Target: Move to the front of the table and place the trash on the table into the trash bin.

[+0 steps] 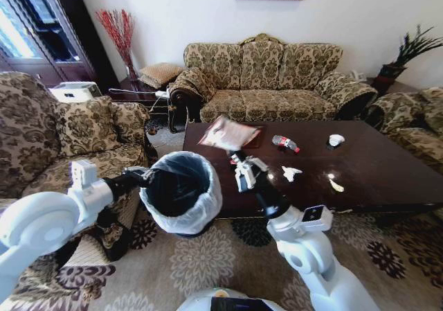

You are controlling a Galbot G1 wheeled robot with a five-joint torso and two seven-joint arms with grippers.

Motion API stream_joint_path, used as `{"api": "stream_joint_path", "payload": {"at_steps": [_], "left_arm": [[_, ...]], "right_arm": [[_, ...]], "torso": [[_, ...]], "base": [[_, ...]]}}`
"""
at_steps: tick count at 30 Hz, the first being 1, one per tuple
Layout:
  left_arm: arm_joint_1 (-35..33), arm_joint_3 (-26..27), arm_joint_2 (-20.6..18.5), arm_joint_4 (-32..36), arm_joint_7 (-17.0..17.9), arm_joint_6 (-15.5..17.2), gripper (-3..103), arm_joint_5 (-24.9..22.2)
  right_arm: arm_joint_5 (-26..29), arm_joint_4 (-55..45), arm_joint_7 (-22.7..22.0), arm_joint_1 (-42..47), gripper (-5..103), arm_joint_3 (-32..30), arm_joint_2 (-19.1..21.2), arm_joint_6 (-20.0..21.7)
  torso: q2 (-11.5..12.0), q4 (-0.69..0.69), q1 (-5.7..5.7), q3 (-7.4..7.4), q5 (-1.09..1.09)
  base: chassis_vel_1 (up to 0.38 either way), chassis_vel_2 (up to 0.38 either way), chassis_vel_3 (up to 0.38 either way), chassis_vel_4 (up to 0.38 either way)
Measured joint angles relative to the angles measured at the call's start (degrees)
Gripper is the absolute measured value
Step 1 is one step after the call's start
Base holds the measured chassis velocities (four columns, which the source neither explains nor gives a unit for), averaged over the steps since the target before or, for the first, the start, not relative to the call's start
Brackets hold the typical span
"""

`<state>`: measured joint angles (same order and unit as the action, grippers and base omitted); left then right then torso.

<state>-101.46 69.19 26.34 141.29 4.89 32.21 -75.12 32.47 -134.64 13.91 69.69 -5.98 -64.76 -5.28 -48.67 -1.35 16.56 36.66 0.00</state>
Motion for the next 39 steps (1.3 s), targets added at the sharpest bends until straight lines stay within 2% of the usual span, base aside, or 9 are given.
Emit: {"api": "stream_joint_path", "payload": {"at_steps": [3, 9, 15, 17, 20, 25, 28, 32, 39], "left_arm": [[-0.4, 0.0, 1.0, 1.8, -0.2, 0.2, 4, 0.1], [-0.9, -0.3, 2.6, 2.2, -0.3, 0.7, 4, 0.9], [-0.9, -0.3, 3.3, 2.2, -0.4, 0.7, 4, 1.2], [-0.9, -0.3, 3.8, 2.2, -0.4, 0.7, 4, 1.9], [-0.9, -0.3, 4.3, 2.0, -0.5, 0.7, 4, 3.0], [-0.7, 0.2, 5.4, -0.8, -0.4, 0.1, 4, 4.5], [-0.3, 0.7, 6.3, -1.4, -0.5, -0.4, 4, 4.8], [-0.3, 0.7, 7.2, -1.0, -0.6, -0.5, 4, 5.3], [-0.4, 0.7, 8.1, -1.0, -0.8, -0.6, 4, 5.9]], "right_arm": [[-1.7, 0.6, 0.3, 0.6, -1, 2.1, -0.1, 0.6], [-3.7, 0.9, 1.2, 2.0, 25, 4.3, -0.5, 1.4], [-3.8, 0.2, 1.6, 2.7, 36, 4.1, -0.6, 1.4], [-3.8, -1.1, 1.1, 3.6, 47, 2.9, -0.9, 1.2], [-3.8, -2.1, -1.9, 4.7, 59, 1.2, -1.1, 0.7], [-4.2, -1.2, -12.3, 6.6, 80, -3.4, -1.3, 0.2], [-3.4, 3.8, -20.8, 6.6, 91, -6.5, -1.8, 4.3], [-3.1, 9.4, -22.2, 5.5, 100, -7.3, -2.3, 4.7], [-3.0, 12.9, -22.1, 4.1, 100, -6.6, -3.1, 4.6]], "torso": [[0.0, 0.02, 0.0, 0.0, 0.0], [0.0, 0.01, 0.0, 0.0, -0.01], [0.0, 0.02, 0.0, 0.0, -0.01], [0.0, 0.02, 0.0, 0.0, -0.01], [0.0, 0.02, 0.0, 0.0, -0.01], [0.0, 0.02, 0.0, 0.0, -0.01], [0.0, 0.02, 0.0, 0.01, -0.01], [0.0, 0.01, 0.0, 0.01, 0.01], [0.0, 0.02, 0.0, 0.0, -0.01]], "base": [[0.0, 0.0, 0.0, 0.0], [0.0, 0.0, 0.0, 0.0], [0.0, 0.0, 0.0, 0.0], [0.0, 0.0, 0.0, 0.0], [0.0, 0.0, 0.0, 0.0], [0.0, 0.0, 0.0, 0.0], [0.0, 0.0, 0.0, 0.0], [0.0, 0.0, 0.0, 0.0], [-0.014, -0.018, 0.021, 0.028]]}}
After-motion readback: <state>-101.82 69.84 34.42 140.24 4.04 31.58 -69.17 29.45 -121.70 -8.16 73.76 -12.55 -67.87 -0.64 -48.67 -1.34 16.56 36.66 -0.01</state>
